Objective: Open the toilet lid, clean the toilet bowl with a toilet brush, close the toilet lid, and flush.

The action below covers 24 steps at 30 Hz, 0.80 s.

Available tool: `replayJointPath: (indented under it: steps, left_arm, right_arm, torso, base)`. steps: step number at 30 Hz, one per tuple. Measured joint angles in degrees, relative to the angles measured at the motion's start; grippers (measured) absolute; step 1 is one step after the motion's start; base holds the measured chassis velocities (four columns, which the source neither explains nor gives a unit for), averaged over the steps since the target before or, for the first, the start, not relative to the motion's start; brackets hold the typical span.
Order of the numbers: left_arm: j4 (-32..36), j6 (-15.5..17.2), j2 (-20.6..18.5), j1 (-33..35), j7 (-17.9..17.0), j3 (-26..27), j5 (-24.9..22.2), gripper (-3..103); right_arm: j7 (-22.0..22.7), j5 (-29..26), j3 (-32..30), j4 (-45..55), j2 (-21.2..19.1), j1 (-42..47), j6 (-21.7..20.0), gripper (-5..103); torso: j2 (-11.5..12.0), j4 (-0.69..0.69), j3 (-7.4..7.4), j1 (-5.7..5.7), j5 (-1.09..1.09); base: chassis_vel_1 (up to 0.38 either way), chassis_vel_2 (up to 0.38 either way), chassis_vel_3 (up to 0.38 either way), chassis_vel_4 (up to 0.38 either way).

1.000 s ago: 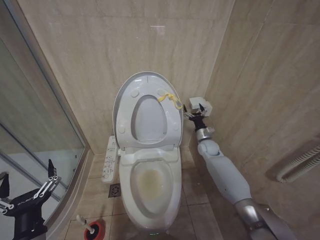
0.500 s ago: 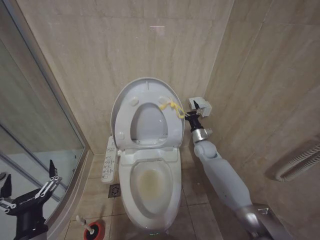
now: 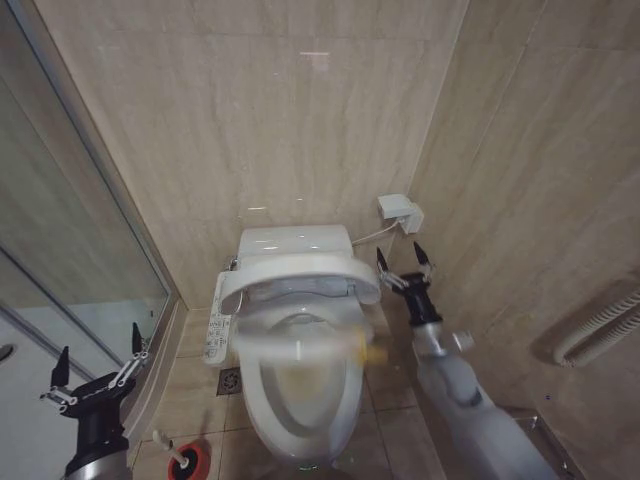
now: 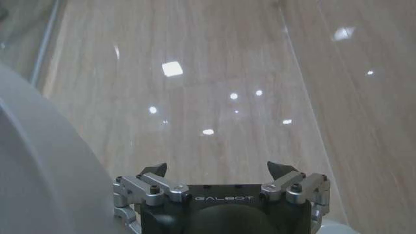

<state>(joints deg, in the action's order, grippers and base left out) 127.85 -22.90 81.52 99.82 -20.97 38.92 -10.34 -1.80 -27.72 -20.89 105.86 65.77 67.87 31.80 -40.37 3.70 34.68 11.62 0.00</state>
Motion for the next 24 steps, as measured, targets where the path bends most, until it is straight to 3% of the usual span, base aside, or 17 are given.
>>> replayJointPath:
  steps: [6, 8, 15, 24]
  left_arm:
    - [-0.90, -0.02, -0.14, -0.76, -0.04, -1.17, 0.04, 100]
    - [-1.67, -0.14, -0.66, -1.08, -0.08, -1.47, 0.04, 100]
    - [-2.94, -0.35, -1.85, -2.21, -0.31, -1.46, -0.72, 100]
    - [-5.09, -1.02, -2.72, -3.67, -0.55, -1.18, -2.21, 100]
  right_arm:
    - [0.14, 3.28, 2.06, 6.94, 0.78, 11.49, 3.68, 100]
    - [-1.36, 7.59, 3.39, 7.47, 1.63, 15.35, 5.70, 100]
    - [-1.84, 12.38, 4.56, 5.11, 2.35, 19.19, 8.91, 100]
    - [-0.75, 15.71, 4.46, 3.79, 2.04, 20.39, 8.98, 100]
  torso:
    - [-0.01, 0.04, -0.01, -0.01, -0.01]
    - [0.00, -0.07, 0.00, -0.01, 0.02]
    - [0.00, -0.05, 0.01, 0.00, 0.00]
    - [0.00, -0.05, 0.01, 0.00, 0.00]
  base:
    - [0.000, 0.000, 0.000, 0.000]
    - [0.000, 0.000, 0.000, 0.000]
    - [0.000, 0.000, 0.000, 0.000]
    - [0.000, 0.000, 0.000, 0.000]
